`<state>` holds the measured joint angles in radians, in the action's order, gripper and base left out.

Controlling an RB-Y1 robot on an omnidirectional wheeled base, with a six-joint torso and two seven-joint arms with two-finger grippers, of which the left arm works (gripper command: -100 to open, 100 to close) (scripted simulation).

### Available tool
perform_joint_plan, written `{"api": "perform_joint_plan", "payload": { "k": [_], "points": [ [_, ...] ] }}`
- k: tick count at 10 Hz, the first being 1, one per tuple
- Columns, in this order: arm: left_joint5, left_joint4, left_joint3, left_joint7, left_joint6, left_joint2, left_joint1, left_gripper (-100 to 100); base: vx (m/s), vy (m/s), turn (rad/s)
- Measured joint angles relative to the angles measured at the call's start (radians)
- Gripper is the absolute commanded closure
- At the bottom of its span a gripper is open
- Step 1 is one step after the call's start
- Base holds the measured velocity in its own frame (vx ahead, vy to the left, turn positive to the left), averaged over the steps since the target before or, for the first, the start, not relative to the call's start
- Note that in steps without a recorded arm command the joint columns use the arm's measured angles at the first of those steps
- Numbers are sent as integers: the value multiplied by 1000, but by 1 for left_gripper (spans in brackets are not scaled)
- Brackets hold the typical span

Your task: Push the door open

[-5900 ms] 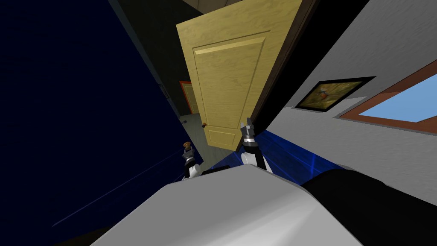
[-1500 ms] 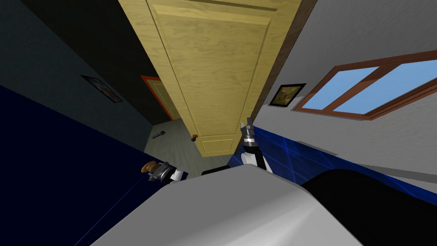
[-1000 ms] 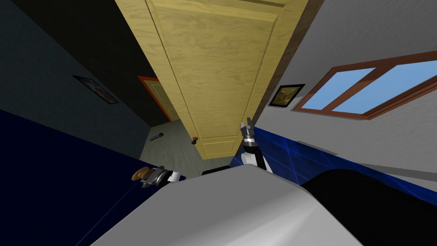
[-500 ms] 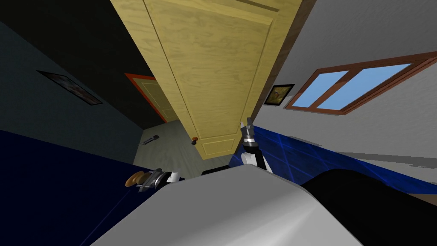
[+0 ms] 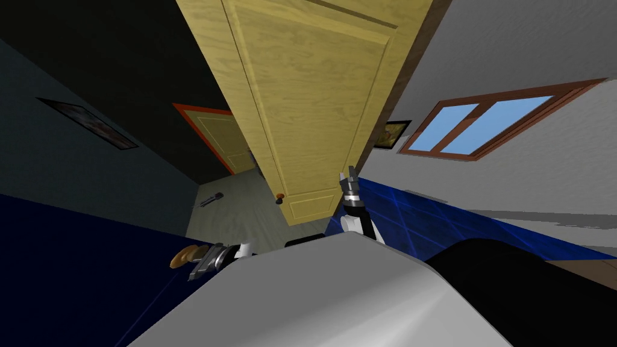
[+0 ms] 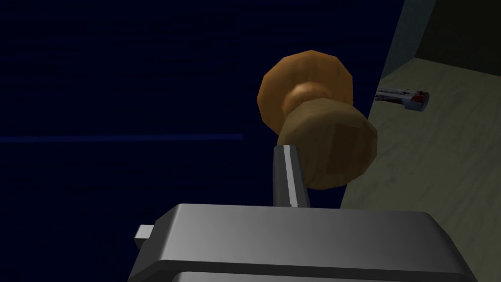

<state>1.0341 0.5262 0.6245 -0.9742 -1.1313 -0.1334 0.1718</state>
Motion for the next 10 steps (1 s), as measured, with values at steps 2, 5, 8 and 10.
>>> {"api": "perform_joint_plan", "payload": {
  "k": [2, 5, 8, 10],
  "points": [
    [13, 8, 20, 20, -13, 8, 3, -100, 38, -198, -61],
    [32, 5, 49, 44, -39, 16, 18, -100, 58, -194, -61],
    [39, -22, 60, 44, -53, 10, 29, -100, 0, 69, -30],
    [41, -21, 64, 41, -54, 7, 23, -100, -32, 201, -44]
  ]
}}
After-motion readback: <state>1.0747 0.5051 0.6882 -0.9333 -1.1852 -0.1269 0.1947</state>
